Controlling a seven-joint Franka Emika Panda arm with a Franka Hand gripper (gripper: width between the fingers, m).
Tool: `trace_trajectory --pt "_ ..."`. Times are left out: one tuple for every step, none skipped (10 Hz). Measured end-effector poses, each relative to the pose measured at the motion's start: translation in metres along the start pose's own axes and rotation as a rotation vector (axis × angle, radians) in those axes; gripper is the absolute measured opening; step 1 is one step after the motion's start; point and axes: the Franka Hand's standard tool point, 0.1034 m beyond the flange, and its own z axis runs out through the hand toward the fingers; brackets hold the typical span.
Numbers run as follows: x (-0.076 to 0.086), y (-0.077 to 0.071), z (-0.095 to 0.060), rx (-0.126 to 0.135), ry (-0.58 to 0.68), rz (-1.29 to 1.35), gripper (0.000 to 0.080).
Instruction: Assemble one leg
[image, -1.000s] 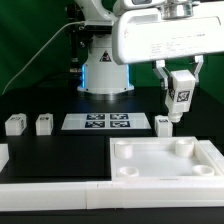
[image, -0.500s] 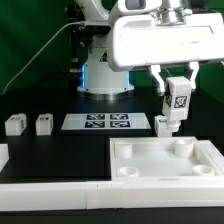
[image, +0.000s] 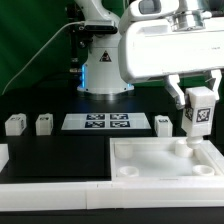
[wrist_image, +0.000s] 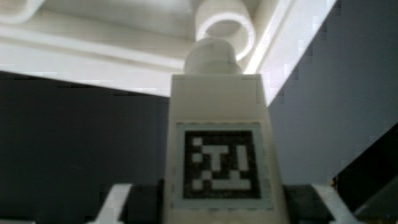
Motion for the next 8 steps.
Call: trace_trajectory --pt "0.001 -0.002 0.001 -0.009 0.056 -0.003 0.0293" --pt "-0.002 -0.001 0.001 -0.014 0.069 -0.005 0.0293" --pt "-0.001 0.001 0.002 -0.021 0.098 -0.003 0.0293" --pt "-0.002 0.001 0.003 -0.02 0.092 -0.004 0.0293" --pt "-0.003 0.0 0.003 -0.02 0.094 -0.004 0.0293" --pt "-0.009 -0.001 0.006 -0.021 0.098 -0.004 0.0293" --pt "-0.011 0.0 0.01 -0.02 0.092 -0.002 0.0293" --pt "-0.012 -0.001 0.011 -0.019 0.09 -0.002 0.0293"
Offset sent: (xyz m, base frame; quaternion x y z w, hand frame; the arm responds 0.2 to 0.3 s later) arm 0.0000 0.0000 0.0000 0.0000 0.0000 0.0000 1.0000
